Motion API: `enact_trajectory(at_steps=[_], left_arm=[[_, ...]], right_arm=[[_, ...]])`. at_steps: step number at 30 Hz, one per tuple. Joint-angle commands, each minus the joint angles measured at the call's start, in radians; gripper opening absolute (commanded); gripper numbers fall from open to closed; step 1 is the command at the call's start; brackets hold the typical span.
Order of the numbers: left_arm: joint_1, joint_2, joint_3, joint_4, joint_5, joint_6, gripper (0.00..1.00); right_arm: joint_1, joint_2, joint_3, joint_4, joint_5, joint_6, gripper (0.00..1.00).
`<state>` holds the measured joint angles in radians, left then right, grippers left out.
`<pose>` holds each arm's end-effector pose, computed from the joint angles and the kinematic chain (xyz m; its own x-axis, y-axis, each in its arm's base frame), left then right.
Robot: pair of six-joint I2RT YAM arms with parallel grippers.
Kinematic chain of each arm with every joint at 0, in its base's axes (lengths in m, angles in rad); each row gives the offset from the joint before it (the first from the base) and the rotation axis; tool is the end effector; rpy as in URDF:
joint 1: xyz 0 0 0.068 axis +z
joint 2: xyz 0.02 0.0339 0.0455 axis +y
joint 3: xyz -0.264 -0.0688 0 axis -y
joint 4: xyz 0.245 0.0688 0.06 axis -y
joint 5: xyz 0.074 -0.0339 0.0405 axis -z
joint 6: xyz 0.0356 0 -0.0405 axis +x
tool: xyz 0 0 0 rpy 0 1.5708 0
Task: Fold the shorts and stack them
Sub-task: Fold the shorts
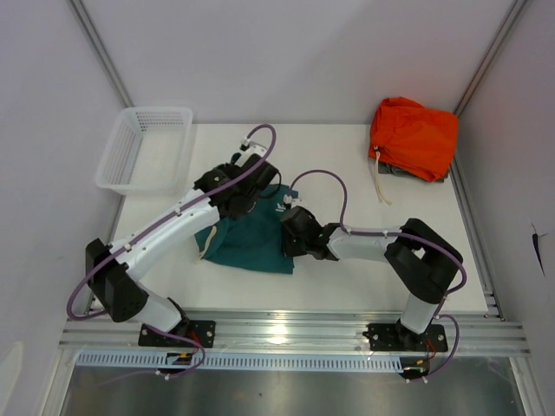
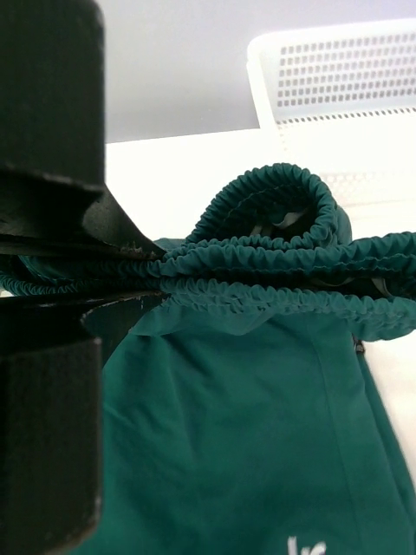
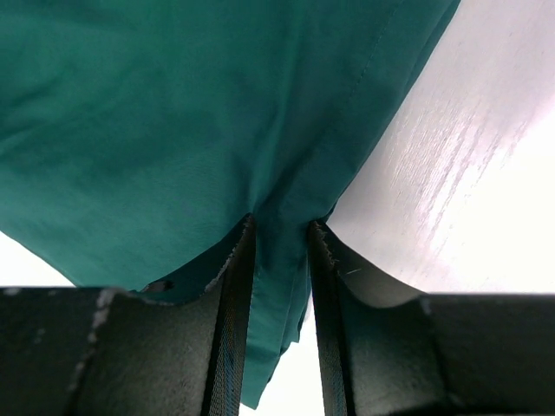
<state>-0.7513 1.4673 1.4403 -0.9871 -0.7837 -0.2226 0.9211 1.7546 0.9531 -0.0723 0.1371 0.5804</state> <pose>0.2303 -0.1807 0.3452 -0.6517 0.3947 -0.6477 0.0687 0.8811 0.4679 0.2168 0.2773 0.1550 -0.7913 -0.1437 -0.5943 -0.3609 0.8944 0.2644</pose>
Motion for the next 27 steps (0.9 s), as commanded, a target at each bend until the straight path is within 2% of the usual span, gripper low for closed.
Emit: enact_trajectory(at_steps=[1,7,14,27], left_arm=[[-0.065,0.042,0.042,0.007,-0.058,-0.056,0.17],[-0.132,0.091,0.034,0.001,-0.065,-0.162,0.18],[-0.134,0.198,0.04,0.002,-0.068,-0.256,0.18],[-0.132,0.352,0.1,0.004,0.041,-0.443,0.22]], right_arm=[[0.012,-0.017,-0.022,0.003,-0.024,0.049,0.34],[0.009,-0.001,-0.022,0.006,-0.022,0.056,0.34],[0.004,-0.004,-0.057,0.051,-0.031,0.093,0.35],[-0.002,-0.001,-0.126,0.135,-0.011,0.164,0.36]])
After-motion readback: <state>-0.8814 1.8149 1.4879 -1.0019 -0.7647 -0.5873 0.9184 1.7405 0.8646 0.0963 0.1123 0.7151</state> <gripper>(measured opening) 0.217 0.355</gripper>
